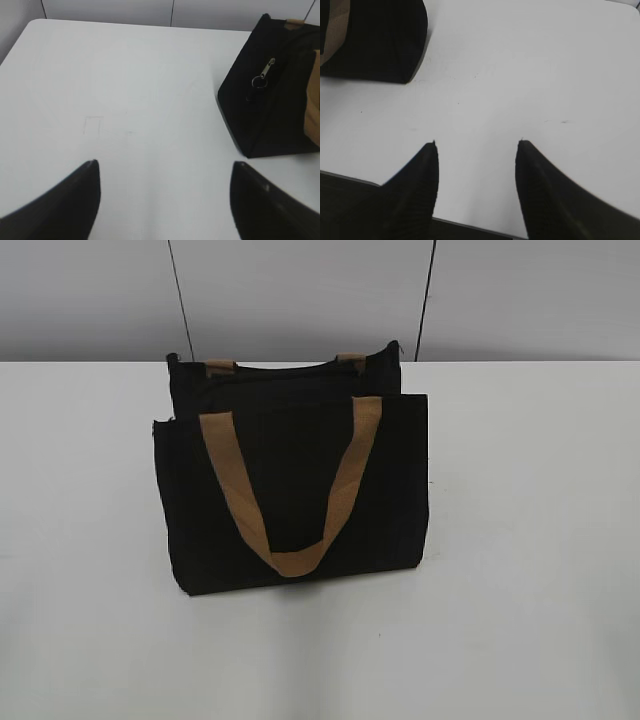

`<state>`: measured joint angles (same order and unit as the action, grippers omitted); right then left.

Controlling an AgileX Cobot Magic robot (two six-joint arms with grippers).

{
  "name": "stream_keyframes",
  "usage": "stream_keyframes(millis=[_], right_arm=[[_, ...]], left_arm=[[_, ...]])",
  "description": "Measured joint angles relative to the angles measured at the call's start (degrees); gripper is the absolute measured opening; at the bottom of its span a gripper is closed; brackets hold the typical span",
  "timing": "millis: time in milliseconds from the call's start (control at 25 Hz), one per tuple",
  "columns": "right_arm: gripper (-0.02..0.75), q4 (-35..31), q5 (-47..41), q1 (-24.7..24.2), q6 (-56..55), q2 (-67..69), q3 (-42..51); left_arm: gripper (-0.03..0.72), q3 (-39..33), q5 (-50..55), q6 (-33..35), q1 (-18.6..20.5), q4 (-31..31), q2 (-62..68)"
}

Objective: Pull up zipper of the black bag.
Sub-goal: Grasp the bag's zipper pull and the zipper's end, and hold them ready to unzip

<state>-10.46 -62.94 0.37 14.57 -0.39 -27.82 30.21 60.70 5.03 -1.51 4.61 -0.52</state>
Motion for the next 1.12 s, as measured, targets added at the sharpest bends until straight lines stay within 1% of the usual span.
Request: stream_keyframes(millis=[160, 240, 400, 600, 680, 800, 880, 1000, 1120], right_arm=[[0.392, 0.0, 0.0, 0.0, 0.0, 0.0, 0.0], [0.392, 0.0, 0.0, 0.0, 0.0, 0.0, 0.0], [0.392, 0.0, 0.0, 0.0, 0.0, 0.0, 0.0], [0.392, 0.0, 0.0, 0.0, 0.0, 0.0, 0.0], [0.392, -0.05, 0.0, 0.0, 0.0, 0.0, 0.0], [0.392, -0.05, 0.0, 0.0, 0.0, 0.0, 0.0], [0.392, -0.05, 0.0, 0.0, 0.0, 0.0, 0.0], [0.392, -0.05, 0.0, 0.0, 0.0, 0.0, 0.0], [0.392, -0.05, 0.0, 0.0, 0.0, 0.0, 0.0]], left_arm=[[0.552, 0.07, -0.16, 0.0, 0.0, -0.24, 0.0], [0.549, 0.77, -2.96, 0.0, 0.0, -1.14, 0.0], [0.547, 2.14, -19.57, 0.0, 0.0, -2.45, 2.55], [0.547, 1.75, -35.07, 0.0, 0.0, -3.34, 14.0], [0.547, 0.19, -43.02, 0.0, 0.0, -3.91, 19.26], [0.547, -3.84, -58.22, 0.0, 0.0, -4.61, 27.75], [0.547, -6.68, -69.97, -0.13, 0.0, -6.19, 32.77], [0.547, -10.22, -85.07, -2.03, 0.04, -9.31, 40.77], [0.547, -11.69, -94.16, -4.02, 0.04, -14.16, 50.98]])
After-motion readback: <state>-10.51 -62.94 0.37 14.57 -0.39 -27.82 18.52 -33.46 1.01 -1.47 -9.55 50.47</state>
